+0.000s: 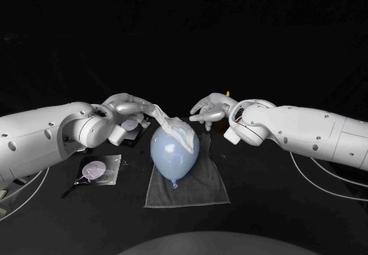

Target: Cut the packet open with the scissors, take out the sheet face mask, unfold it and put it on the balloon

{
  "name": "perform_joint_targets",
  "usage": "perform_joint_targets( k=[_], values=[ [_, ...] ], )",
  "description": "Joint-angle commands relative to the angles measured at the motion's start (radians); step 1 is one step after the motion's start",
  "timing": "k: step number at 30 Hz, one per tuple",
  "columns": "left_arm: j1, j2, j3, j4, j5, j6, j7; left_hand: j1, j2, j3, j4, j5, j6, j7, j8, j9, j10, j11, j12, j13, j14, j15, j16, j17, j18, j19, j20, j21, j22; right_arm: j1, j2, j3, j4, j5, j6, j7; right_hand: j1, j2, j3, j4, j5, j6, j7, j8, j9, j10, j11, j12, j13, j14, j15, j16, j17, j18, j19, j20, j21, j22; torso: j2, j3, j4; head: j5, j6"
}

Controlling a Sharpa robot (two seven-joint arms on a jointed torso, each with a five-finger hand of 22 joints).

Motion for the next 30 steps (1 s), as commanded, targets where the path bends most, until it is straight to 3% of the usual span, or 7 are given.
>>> perform_joint_targets(
  k=[1,9,11,14,17,25,30],
  values=[
    [0.0,0.006,0.001,-0.006,-0.01,-0.035,-0.055,-0.026,-0.016,-0.013,0.018,-0.001,-0.026,0.007,-0.014,-0.016,-0.001,0.009,-0.005,0.002,-0.001,0.011,-0.004,-0.004,0.009,0.001,0.011,-0.01,-0.004,-0.001,0.0,0.0,-0.002,-0.017,-0.009,-0.043,0.0,-0.009,-0.015,0.009,0.005,-0.013,0.048,-0.002,-0.003,-0.01,0.002,0.011,-0.007,-0.011,0.002,0.0,-0.007,0.012,-0.004,0.004,-0.008,-0.007,0.001,-0.0003,0.0001,0.0,-0.001],
    [0.0,0.009,0.0,-0.017,-0.046,-0.087,-0.093,-0.061,-0.082,-0.105,0.076,-0.001,-0.121,0.04,-0.036,-0.046,-0.071,0.042,-0.018,0.003,-0.067,0.041,-0.018,-0.067,0.008,-0.007,0.038,-0.047,-0.029,-0.003,-0.024,0.0,0.02,-0.017,-0.068,-0.015,0.04,0.005,-0.022,0.018,0.026,0.014,0.037,0.031,0.0,0.023,-0.011,0.055,-0.027,0.02,-0.01,0.037,-0.022,0.016,0.034,-0.002,-0.001,-0.012,0.0,-0.0005,0.0017,-0.001,-0.003],
    [0.0,0.007,0.0,-0.019,-0.058,-0.1,-0.097,-0.059,-0.09,-0.123,0.086,-0.001,-0.138,0.043,-0.033,-0.049,-0.091,0.047,-0.017,0.003,-0.075,0.046,-0.016,-0.068,0.009,-0.009,0.043,-0.053,-0.034,-0.003,-0.042,0.0,0.04,-0.027,-0.098,0.01,0.061,0.012,-0.012,0.014,0.036,0.064,0.02,0.046,-0.003,0.072,-0.029,0.089,-0.036,0.151,-0.029,0.107,0.09,0.016,0.08,-0.021,0.03,0.001,0.0,-0.0011,0.0022,-0.001,-0.005],
    [0.0,0.003,0.0,-0.023,-0.068,-0.113,-0.093,-0.054,-0.118,-0.176,0.104,-0.001,-0.179,0.049,-0.025,-0.054,-0.147,0.057,-0.017,0.003,-0.093,0.055,-0.01,-0.068,0.009,-0.013,0.052,-0.065,-0.042,-0.005,-0.071,0.0,0.074,-0.064,-0.134,0.043,0.075,0.014,0.002,0.006,0.047,0.117,0.004,0.054,-0.011,0.138,-0.044,0.142,0.005,0.249,-0.044,0.156,0.194,0.016,0.108,-0.035,0.055,0.015,0.001,-0.0012,0.0017,-0.001,-0.008],
    [0.0,-0.004,0.0,-0.026,-0.089,-0.121,-0.088,-0.026,-0.128,-0.243,0.12,0.0,-0.22,0.054,-0.009,-0.055,-0.215,0.065,-0.009,0.004,-0.117,0.065,-0.004,-0.072,0.009,-0.02,0.061,-0.078,-0.05,-0.01,-0.11,0.0,0.119,-0.118,-0.169,0.077,0.088,0.014,0.02,-0.01,0.051,0.19,-0.024,0.07,-0.016,0.273,-0.071,0.248,0.145,0.363,-0.068,0.207,0.331,-0.003,0.185,-0.058,0.184,0.099,0.0,-0.0016,0.0007,0.0,-0.011],
    [0.0,-0.017,0.0,-0.026,-0.147,-0.114,-0.081,0.153,-0.049,-0.58,0.215,0.0,-0.293,0.064,0.098,-0.064,-0.356,0.08,0.12,0.036,-0.145,0.078,0.025,-0.101,0.011,-0.019,0.073,-0.092,-0.066,-0.025,-0.186,-0.001,0.208,-0.259,-0.23,0.114,0.092,0.004,0.036,-0.038,0.047,0.247,-0.045,0.056,-0.036,0.415,-0.091,0.358,0.316,0.478,-0.088,0.254,0.492,-0.037,0.282,-0.08,0.373,0.23,-0.001,-0.0004,-0.0002,-0.002,-0.01],
    [0.0,-0.024,0.0,-0.024,-0.174,-0.13,-0.034,0.198,-0.017,-0.62,0.213,0.0,-0.297,0.07,0.134,-0.076,-0.406,0.085,0.186,0.054,-0.151,0.082,0.033,-0.114,0.01,-0.021,0.078,-0.092,-0.068,-0.045,-0.201,-0.001,0.248,-0.356,-0.258,0.122,0.095,0.001,0.041,-0.05,0.046,0.265,-0.05,0.05,-0.042,0.458,-0.097,0.395,0.379,0.511,-0.094,0.267,0.547,-0.048,0.311,-0.085,0.432,0.271,0.0,0.0002,0.0,-0.003,-0.009]
  ],
)
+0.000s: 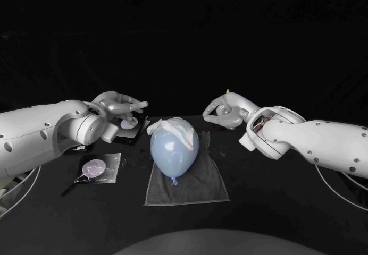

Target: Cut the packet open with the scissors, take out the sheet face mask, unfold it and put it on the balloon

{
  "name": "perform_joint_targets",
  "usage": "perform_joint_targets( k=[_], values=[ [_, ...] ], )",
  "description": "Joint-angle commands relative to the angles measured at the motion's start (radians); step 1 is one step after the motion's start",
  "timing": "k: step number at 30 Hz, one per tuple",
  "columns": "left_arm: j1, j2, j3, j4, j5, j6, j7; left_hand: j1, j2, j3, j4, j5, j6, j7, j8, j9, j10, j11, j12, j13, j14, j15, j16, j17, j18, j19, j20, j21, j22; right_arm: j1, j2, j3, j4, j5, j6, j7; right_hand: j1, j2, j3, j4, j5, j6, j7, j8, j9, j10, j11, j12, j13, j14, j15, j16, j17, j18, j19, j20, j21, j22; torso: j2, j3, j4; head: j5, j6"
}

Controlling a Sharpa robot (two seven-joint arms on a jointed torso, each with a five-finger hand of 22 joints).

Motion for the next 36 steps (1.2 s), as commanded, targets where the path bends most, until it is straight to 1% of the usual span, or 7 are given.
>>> perform_joint_targets(
  k=[1,5,6,9,16,24,36],
  values=[
    [0.0,-0.004,0.001,0.002,-0.059,-0.023,0.064,0.028,0.01,-0.011,0.0,0.0,-0.007,0.07,0.016,-0.007,-0.03,0.004,0.037,0.012,-0.012,0.003,0.007,-0.006,0.011,-0.004,0.009,-0.003,-0.002,-0.011,-0.003,0.0,0.021,-0.154,-0.067,0.04,0.007,-0.006,0.001,-0.005,-0.003,0.009,0.0,-0.005,-0.002,0.014,-0.002,0.011,0.019,0.012,-0.002,0.006,0.019,-0.018,0.01,-0.002,0.018,0.014,0.002,0.0004,0.0001,-0.002,0.001],
    [0.0,-0.01,0.001,0.008,-0.062,-0.023,0.164,0.086,0.031,-0.004,-0.009,-0.002,0.005,0.068,0.042,-0.017,-0.07,0.003,0.1,0.034,-0.026,0.004,0.014,-0.014,0.012,-0.011,0.011,-0.003,-0.001,-0.025,-0.003,-0.001,0.037,-0.219,-0.094,0.04,0.008,-0.008,0.002,-0.009,-0.002,0.012,-0.001,-0.008,-0.004,0.019,-0.003,0.015,0.027,0.017,-0.003,0.008,0.028,-0.019,0.014,-0.003,0.026,0.02,0.004,0.0001,0.0002,-0.001,0.001],
    [-0.001,-0.013,0.001,0.015,-0.062,-0.012,0.221,0.144,0.056,0.023,-0.029,0.0,0.052,0.054,0.066,-0.021,-0.064,-0.007,0.142,0.049,-0.031,-0.004,0.016,-0.019,0.013,-0.014,0.006,0.002,0.001,-0.032,-0.002,-0.001,0.044,-0.254,-0.108,0.037,0.008,-0.008,0.004,-0.011,0.0,0.016,-0.002,-0.01,-0.006,0.023,-0.004,0.018,0.034,0.021,-0.004,0.009,0.033,-0.02,0.017,-0.004,0.032,0.025,0.004,-0.0002,0.0002,0.0,-0.002],
    [-0.001,-0.015,0.001,0.027,-0.064,0.006,0.279,0.191,0.07,0.05,-0.044,0.0,0.095,0.04,0.076,-0.036,-0.053,-0.019,0.188,0.066,-0.034,-0.015,0.017,-0.024,0.014,-0.016,-0.003,0.011,0.007,-0.038,0.0,-0.001,0.053,-0.292,-0.126,0.031,0.006,-0.009,0.004,-0.012,0.001,0.02,-0.003,-0.011,-0.006,0.027,-0.005,0.021,0.039,0.024,-0.005,0.01,0.038,-0.021,0.02,-0.005,0.038,0.029,0.004,-0.0006,0.001,0.0,-0.004],
    [-0.005,-0.023,0.001,0.075,-0.076,0.055,0.366,0.212,0.056,0.1,-0.024,-0.001,0.183,0.014,0.067,-0.104,-0.019,-0.049,0.344,0.126,-0.011,-0.04,0.034,-0.034,0.014,-0.025,-0.026,0.054,0.036,-0.052,0.003,-0.002,0.089,-0.405,-0.146,-0.006,-0.004,-0.014,0.001,-0.012,0.0,0.035,-0.008,-0.015,-0.01,0.048,-0.009,0.036,0.067,0.041,-0.009,0.015,0.065,-0.027,0.035,-0.008,0.068,0.05,0.003,0.0006,0.0027,0.004,-0.024],
    [-0.013,-0.029,0.001,0.103,-0.062,0.074,0.396,0.201,0.041,0.124,-0.008,-0.002,0.207,0.001,0.064,-0.133,-0.006,-0.066,0.437,0.164,0.046,-0.056,0.058,0.013,0.013,-0.012,-0.041,0.078,0.048,-0.079,-0.003,-0.005,0.119,-0.494,-0.146,-0.05,-0.03,-0.034,-0.013,-0.005,-0.009,0.043,-0.01,-0.029,-0.018,0.08,-0.012,0.063,0.118,0.067,-0.013,0.024,0.112,-0.036,0.059,-0.013,0.113,0.081,0.001,0.0,-0.0002,0.005,-0.04],
    [-0.025,-0.029,0.001,0.125,-0.041,0.09,0.403,0.191,0.033,0.138,-0.006,-0.001,0.216,-0.005,0.067,-0.145,-0.002,-0.073,0.482,0.183,0.104,-0.063,0.077,0.086,0.013,-0.002,-0.047,0.09,0.054,-0.111,0.007,-0.008,0.132,-0.579,-0.151,-0.147,-0.082,-0.065,-0.047,0.037,-0.033,0.057,-0.014,-0.044,-0.027,0.096,-0.014,0.071,0.144,0.084,-0.016,0.028,0.141,-0.041,0.073,-0.016,0.137,0.1,0.003,0.0001,0.0016,0.006,-0.044]
  ],
)
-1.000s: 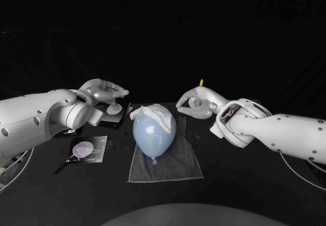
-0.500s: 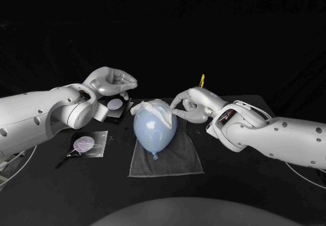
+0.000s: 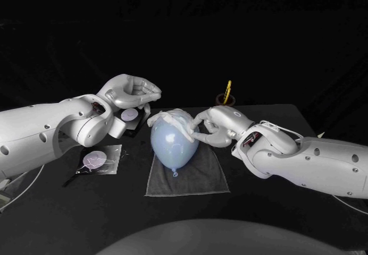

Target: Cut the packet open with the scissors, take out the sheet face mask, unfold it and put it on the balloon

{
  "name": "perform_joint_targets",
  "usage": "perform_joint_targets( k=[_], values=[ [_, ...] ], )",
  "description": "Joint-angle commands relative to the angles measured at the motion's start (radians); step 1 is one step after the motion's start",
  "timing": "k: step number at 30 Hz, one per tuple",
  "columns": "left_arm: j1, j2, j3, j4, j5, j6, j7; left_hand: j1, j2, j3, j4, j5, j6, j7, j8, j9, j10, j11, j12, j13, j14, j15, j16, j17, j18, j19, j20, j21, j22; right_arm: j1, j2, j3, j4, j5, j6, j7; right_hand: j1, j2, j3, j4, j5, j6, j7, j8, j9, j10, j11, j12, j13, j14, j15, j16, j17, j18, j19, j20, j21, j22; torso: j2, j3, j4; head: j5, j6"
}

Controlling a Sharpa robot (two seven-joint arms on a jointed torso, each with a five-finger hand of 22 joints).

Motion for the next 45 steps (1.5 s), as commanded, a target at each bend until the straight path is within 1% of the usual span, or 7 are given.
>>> perform_joint_targets(
  k=[1,12,16,23,29,33,45],
  values=[
    [-0.002,0.0,0.001,0.004,0.017,0.028,0.03,-0.005,-0.01,0.007,-0.001,-0.001,0.008,-0.001,-0.002,-0.001,0.004,-0.006,0.008,0.001,0.007,-0.001,0.007,0.004,0.016,0.002,-0.004,0.005,0.002,-0.003,0.003,0.0,0.004,-0.067,-0.018,-0.068,-0.01,0.0,-0.004,0.006,-0.006,0.008,-0.001,-0.004,-0.001,0.009,0.002,0.006,0.006,0.025,-0.001,0.004,0.053,-0.009,0.01,0.002,0.007,0.004,0.0,-0.0002,0.0006,0.001,0.0],
    [-0.003,0.001,0.001,0.006,0.03,0.038,0.027,-0.007,-0.011,0.009,-0.001,-0.001,0.009,-0.001,-0.002,-0.003,0.003,-0.006,0.012,0.003,0.017,-0.002,0.01,0.017,0.016,0.004,-0.005,0.007,0.002,-0.015,0.023,0.0,-0.002,-0.09,0.005,-0.13,-0.045,-0.026,-0.046,0.052,-0.019,0.016,-0.003,-0.012,-0.005,0.009,0.001,-0.002,0.008,0.026,-0.002,-0.001,0.054,-0.008,0.007,0.0,0.0,0.002,0.0,-0.0014,0.0018,0.0,0.0],
    [-0.003,0.002,0.001,0.006,0.035,0.039,0.026,-0.008,-0.011,0.01,-0.001,-0.001,0.009,-0.001,-0.002,-0.004,0.002,-0.007,0.014,0.003,0.021,-0.002,0.011,0.022,0.016,0.005,-0.005,0.008,0.003,-0.019,0.029,0.0,-0.004,-0.095,0.02,-0.138,-0.05,-0.029,-0.056,0.062,-0.018,0.019,-0.004,-0.011,-0.004,0.009,0.0,-0.004,0.008,0.025,-0.002,-0.002,0.054,-0.008,0.007,0.0,-0.001,0.003,0.0,-0.0021,0.0014,0.002,0.0],
    [-0.003,0.003,0.001,0.006,0.04,0.043,0.024,-0.008,-0.011,0.011,-0.001,-0.001,0.009,-0.002,-0.002,-0.005,0.002,-0.007,0.015,0.004,0.026,-0.003,0.013,0.027,0.016,0.006,-0.006,0.009,0.003,-0.026,0.033,-0.001,-0.004,-0.101,0.034,-0.146,-0.05,-0.029,-0.062,0.069,-0.018,0.024,-0.005,-0.009,-0.003,0.011,-0.001,-0.003,0.012,0.027,-0.003,-0.001,0.058,-0.008,0.008,0.0,0.001,0.005,-0.001,-0.0009,0.0011,0.007,0.0],
    [-0.004,0.004,0.001,0.005,0.042,0.045,0.022,-0.008,-0.012,0.013,-0.001,-0.001,0.009,-0.002,-0.002,-0.005,0.002,-0.008,0.017,0.005,0.029,-0.003,0.014,0.031,0.016,0.007,-0.006,0.01,0.004,-0.029,0.035,-0.001,0.001,-0.11,0.043,-0.149,-0.03,-0.021,-0.067,0.075,-0.018,0.043,-0.015,0.001,0.003,0.016,-0.008,-0.001,0.021,0.032,-0.009,0.0,0.069,-0.01,0.013,-0.004,0.01,0.012,-0.001,-0.0004,0.0008,0.006,0.0],
    [-0.004,0.004,0.001,0.005,0.045,0.048,0.021,-0.008,-0.012,0.013,-0.001,-0.001,0.009,-0.002,-0.002,-0.005,0.002,-0.008,0.017,0.005,0.029,-0.003,0.014,0.031,0.016,0.007,-0.006,0.01,0.004,-0.031,0.037,-0.001,-0.001,-0.121,0.053,-0.154,0.004,-0.008,-0.057,0.067,-0.019,0.059,-0.024,0.011,0.009,0.023,-0.017,0.003,0.032,0.037,-0.016,0.003,0.081,-0.012,0.019,-0.01,0.022,0.021,0.0,-0.0007,0.0005,0.007,0.0],
    [-0.004,0.008,0.001,0.003,0.051,0.053,0.019,-0.006,-0.012,0.017,-0.003,-0.001,0.009,-0.002,-0.002,-0.007,0.002,-0.008,0.021,0.006,0.032,-0.004,0.015,0.033,0.016,0.009,-0.007,0.012,0.004,-0.035,0.047,-0.001,-0.004,-0.157,0.074,-0.168,0.064,0.018,-0.02,0.042,-0.022,0.078,-0.038,0.022,0.02,0.046,-0.03,0.022,0.072,0.05,-0.028,0.008,0.109,-0.019,0.035,-0.022,0.051,0.042,0.0,-0.001,0.0007,0.013,0.0]
  ],
)
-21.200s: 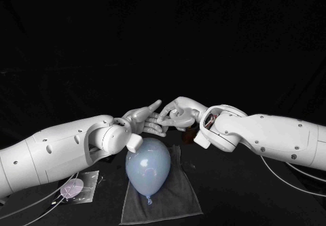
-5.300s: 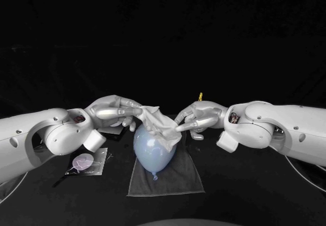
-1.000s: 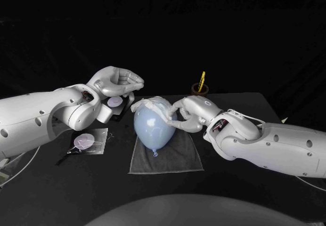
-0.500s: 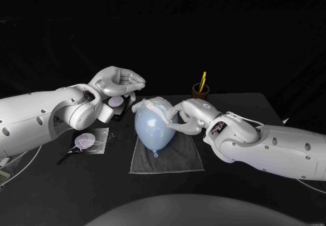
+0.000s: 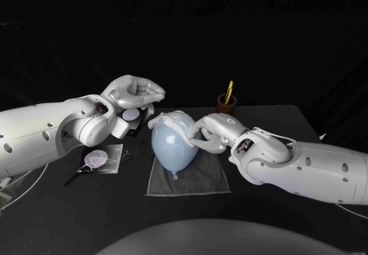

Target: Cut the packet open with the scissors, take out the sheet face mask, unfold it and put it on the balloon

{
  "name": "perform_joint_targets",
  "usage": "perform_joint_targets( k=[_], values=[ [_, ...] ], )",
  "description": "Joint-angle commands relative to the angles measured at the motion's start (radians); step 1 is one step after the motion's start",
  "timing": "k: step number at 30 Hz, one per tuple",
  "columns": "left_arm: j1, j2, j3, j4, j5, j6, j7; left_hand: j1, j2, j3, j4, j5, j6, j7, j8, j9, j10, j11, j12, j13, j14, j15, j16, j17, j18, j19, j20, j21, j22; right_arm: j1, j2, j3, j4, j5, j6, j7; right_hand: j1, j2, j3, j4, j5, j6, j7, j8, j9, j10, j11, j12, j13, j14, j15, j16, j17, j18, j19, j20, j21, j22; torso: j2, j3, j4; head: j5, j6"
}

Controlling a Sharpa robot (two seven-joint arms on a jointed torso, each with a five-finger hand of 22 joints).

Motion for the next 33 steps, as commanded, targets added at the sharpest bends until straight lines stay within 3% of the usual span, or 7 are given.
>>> perform_joint_targets(
  k=[1,3,14,27,33],
  values=[
    [-0.001,0.003,0.001,0.0,0.008,0.018,0.011,-0.002,-0.008,0.007,0.001,-0.001,0.006,0.001,-0.002,-0.001,0.002,-0.008,0.007,0.001,0.007,0.0,0.003,0.001,0.007,0.006,-0.004,0.003,0.002,-0.001,0.002,0.0,-0.001,-0.043,0.023,-0.023,0.018,0.006,0.016,-0.004,-0.005,0.012,-0.003,0.01,0.003,0.013,-0.002,0.013,0.015,0.045,-0.007,0.009,0.116,-0.019,0.011,-0.004,0.013,0.033,0.0,-0.0003,0.0005,0.002,0.0],
    [-0.001,0.003,0.001,0.0,0.009,0.019,0.01,-0.002,-0.008,0.007,0.001,-0.001,0.006,0.001,-0.002,-0.001,0.002,-0.008,0.007,0.001,0.007,0.0,0.003,0.001,0.007,0.006,-0.004,0.003,0.002,-0.002,0.002,0.0,-0.001,-0.049,0.019,-0.027,0.045,0.026,0.044,-0.021,-0.006,0.017,-0.009,0.014,0.007,0.019,-0.007,0.016,0.024,0.05,-0.012,0.012,0.126,-0.021,0.016,-0.008,0.022,0.039,0.0,-0.0004,0.0009,0.002,0.0],
    [-0.001,0.003,0.001,0.0,0.009,0.021,0.008,-0.002,-0.009,0.009,0.001,-0.001,0.005,0.002,-0.003,-0.002,0.001,-0.008,0.008,0.002,0.008,-0.001,0.003,0.001,0.007,0.006,-0.004,0.004,0.002,-0.002,-0.009,0.0,0.009,-0.052,-0.024,-0.004,0.046,0.079,0.127,-0.039,-0.006,0.017,-0.012,0.038,0.033,0.057,-0.012,0.052,0.083,0.076,-0.017,0.029,0.183,-0.035,0.048,-0.018,0.082,0.08,0.0,0.0007,0.0002,0.001,0.0],
    [-0.001,0.004,0.001,-0.001,0.014,0.03,0.001,-0.006,-0.012,0.013,0.003,-0.001,-0.005,0.007,-0.008,-0.007,-0.003,-0.005,0.011,0.002,0.009,0.001,0.003,0.001,0.006,0.008,-0.005,0.006,0.003,-0.002,-0.042,0.0,0.031,0.025,-0.105,0.086,0.009,0.086,0.175,-0.036,-0.007,0.02,-0.015,0.053,0.049,0.072,-0.015,0.067,0.109,0.086,-0.019,0.037,0.209,-0.04,0.06,-0.02,0.106,0.097,0.001,0.0006,-0.0003,-0.005,0.0],
    [-0.001,0.004,0.001,-0.002,0.014,0.037,0.003,-0.007,-0.012,0.014,0.003,-0.001,-0.007,0.007,-0.008,-0.008,-0.004,-0.005,0.012,0.002,0.009,0.001,0.003,0.0,0.006,0.008,-0.005,0.006,0.003,-0.002,-0.076,0.0,0.046,0.061,-0.101,0.084,0.005,0.081,0.178,-0.039,-0.007,0.018,-0.016,0.054,0.052,0.07,-0.016,0.06,0.102,0.085,-0.02,0.035,0.205,-0.039,0.058,-0.021,0.101,0.094,-0.001,-0.0004,-0.0006,-0.006,0.0]
  ],
)
